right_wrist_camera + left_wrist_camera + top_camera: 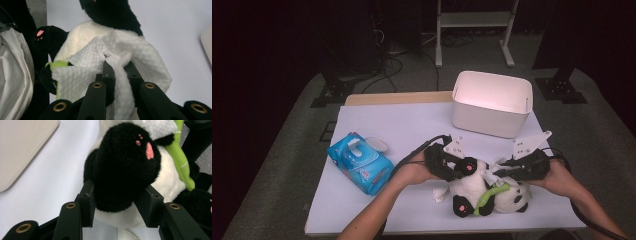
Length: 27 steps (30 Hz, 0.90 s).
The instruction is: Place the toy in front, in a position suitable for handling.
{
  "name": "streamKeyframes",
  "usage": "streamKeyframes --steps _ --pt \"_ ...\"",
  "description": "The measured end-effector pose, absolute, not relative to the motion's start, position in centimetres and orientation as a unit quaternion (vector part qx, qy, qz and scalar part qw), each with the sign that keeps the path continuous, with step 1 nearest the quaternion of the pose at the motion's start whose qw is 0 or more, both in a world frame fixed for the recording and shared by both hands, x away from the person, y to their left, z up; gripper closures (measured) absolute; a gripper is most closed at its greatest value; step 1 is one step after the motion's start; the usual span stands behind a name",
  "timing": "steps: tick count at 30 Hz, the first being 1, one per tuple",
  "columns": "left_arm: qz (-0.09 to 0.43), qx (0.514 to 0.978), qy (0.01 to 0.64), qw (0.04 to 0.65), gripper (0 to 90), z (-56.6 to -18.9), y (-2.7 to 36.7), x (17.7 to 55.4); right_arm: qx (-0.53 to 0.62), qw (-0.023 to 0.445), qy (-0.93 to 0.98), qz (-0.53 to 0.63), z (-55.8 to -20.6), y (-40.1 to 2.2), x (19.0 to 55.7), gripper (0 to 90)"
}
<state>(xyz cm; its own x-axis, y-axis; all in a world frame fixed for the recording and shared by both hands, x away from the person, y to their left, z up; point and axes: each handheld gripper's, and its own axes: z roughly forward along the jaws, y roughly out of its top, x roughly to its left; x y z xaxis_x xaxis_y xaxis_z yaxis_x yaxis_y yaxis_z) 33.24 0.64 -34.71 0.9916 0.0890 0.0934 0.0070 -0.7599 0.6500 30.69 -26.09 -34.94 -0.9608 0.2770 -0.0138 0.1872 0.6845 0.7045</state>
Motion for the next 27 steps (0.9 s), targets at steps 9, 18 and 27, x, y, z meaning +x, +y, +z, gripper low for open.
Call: streamKeyframes --steps 9,18,27 --pt "0.059 0.931 0.037 0.358 49.5 -34.5 1.3 33.8 0.122 0.056 0.912 0.389 -35.4 -25.1 30.3 81.1" --pt "0.044 0.935 0.04 0.351 46.1 -35.5 0.5 33.4 0.11 0.062 0.916 0.381 -34.9 -24.2 30.7 80.8" --pt "0.054 0.933 0.032 0.354 56.1 -35.2 0.7 33.1 0.1 0.087 0.928 0.349 -34.2 -24.4 30.8 80.7"
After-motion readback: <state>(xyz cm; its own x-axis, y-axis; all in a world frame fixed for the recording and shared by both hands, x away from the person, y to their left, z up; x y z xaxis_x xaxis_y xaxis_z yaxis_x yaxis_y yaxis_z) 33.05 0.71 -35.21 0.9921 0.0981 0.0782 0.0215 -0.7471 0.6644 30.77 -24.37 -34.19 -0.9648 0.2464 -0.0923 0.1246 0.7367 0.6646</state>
